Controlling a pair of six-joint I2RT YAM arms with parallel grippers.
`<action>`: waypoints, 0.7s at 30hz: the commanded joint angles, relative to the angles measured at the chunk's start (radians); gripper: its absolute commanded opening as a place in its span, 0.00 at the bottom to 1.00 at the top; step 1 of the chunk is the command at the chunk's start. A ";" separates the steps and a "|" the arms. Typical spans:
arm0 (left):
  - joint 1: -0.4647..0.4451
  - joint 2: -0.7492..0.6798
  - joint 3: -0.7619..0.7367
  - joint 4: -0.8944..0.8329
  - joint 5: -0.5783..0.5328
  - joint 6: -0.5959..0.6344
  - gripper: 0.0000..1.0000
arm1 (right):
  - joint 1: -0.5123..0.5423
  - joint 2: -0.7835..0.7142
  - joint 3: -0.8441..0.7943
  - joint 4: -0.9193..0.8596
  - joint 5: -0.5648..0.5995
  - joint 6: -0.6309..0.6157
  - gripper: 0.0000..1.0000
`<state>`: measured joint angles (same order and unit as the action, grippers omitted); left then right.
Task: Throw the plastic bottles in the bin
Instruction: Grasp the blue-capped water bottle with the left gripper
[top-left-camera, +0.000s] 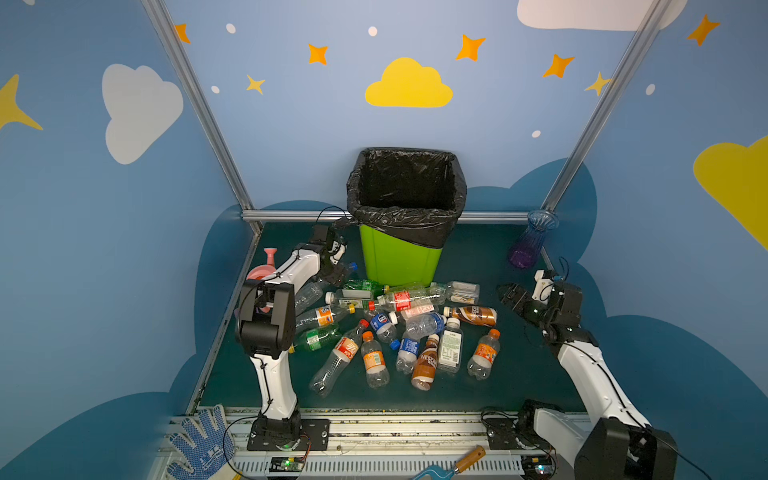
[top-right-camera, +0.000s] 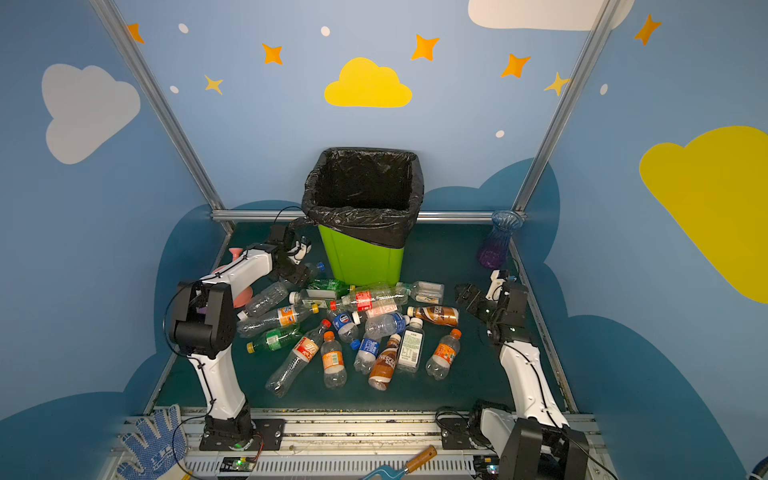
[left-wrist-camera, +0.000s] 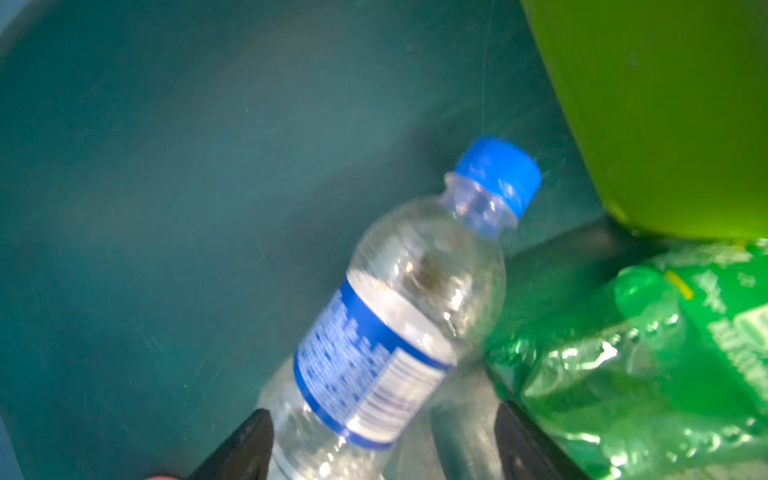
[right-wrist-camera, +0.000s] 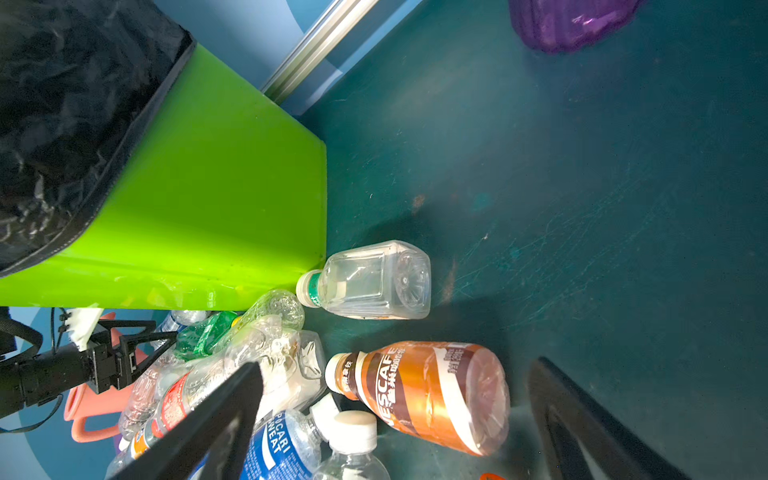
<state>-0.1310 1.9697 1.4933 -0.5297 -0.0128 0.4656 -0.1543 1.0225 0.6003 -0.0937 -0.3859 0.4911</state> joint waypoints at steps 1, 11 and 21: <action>0.007 0.039 0.047 -0.027 -0.001 0.010 0.79 | -0.019 -0.016 -0.010 -0.016 -0.021 0.007 0.98; 0.037 0.099 0.110 -0.039 -0.007 -0.046 0.72 | -0.050 -0.038 -0.023 -0.055 -0.029 -0.001 0.98; 0.056 0.172 0.211 -0.088 -0.084 -0.119 0.61 | -0.075 -0.039 -0.030 -0.069 -0.045 -0.003 0.98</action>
<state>-0.0830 2.0995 1.6588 -0.5602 -0.0433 0.3874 -0.2211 0.9989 0.5819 -0.1398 -0.4129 0.4969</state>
